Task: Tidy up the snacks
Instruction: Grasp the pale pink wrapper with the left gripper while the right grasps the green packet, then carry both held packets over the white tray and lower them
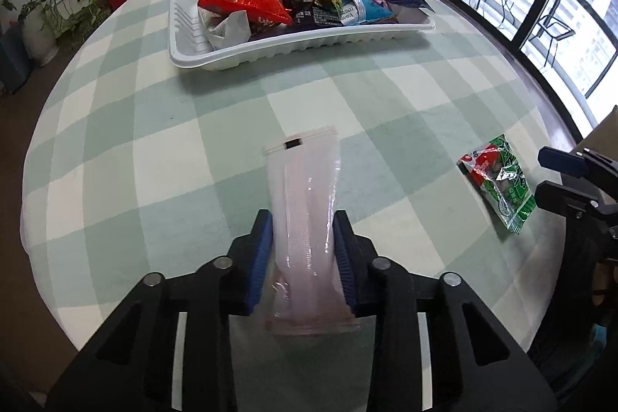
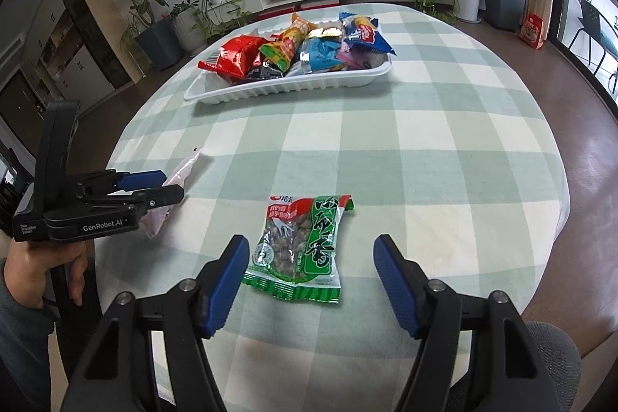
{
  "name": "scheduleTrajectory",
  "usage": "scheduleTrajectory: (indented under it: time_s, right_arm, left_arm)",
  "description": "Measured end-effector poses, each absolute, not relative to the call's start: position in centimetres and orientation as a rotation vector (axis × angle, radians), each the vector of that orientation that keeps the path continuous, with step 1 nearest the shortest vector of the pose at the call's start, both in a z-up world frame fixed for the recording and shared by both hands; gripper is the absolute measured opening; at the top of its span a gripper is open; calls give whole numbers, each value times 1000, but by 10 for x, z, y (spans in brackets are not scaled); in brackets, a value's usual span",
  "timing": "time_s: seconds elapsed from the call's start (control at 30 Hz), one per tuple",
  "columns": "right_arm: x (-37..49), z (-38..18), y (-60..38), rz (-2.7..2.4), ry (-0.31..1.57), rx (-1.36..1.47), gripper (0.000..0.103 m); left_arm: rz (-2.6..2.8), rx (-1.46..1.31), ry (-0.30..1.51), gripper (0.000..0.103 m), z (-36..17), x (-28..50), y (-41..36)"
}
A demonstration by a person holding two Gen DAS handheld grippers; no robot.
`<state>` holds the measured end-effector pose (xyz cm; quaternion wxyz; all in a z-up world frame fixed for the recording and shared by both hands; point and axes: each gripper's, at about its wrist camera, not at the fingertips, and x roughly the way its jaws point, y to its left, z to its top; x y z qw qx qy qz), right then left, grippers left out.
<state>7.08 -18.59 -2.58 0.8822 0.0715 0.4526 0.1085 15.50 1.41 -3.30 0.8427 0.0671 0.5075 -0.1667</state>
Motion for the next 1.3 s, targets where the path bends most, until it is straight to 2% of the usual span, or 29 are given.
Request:
scheduleTrajectory:
  time_s: [0.17, 0.43, 0.67, 0.87, 1.1, 1.3]
  right_arm:
    - [75, -29, -181, 224, 957, 141, 70]
    - [92, -45, -162, 212, 1024, 84, 70]
    - [89, -49, -157, 237, 1034, 20, 35]
    - [86, -45, -163, 269, 1026, 36, 26]
    - [90, -24, -183, 332, 999, 167, 24]
    - [117, 22, -209, 361, 923, 255, 24]
  left_arm:
    - [-370, 183, 1049, 22, -33, 148, 4]
    - [-374, 110, 1001, 22, -22, 128, 16]
    - [-402, 70, 983, 22, -17, 119, 18]
    - [-452, 1, 955, 22, -5, 118, 15]
    - [-490, -68, 890, 22, 24, 125, 15]
    - [-503, -105, 821, 22, 65, 162, 20]
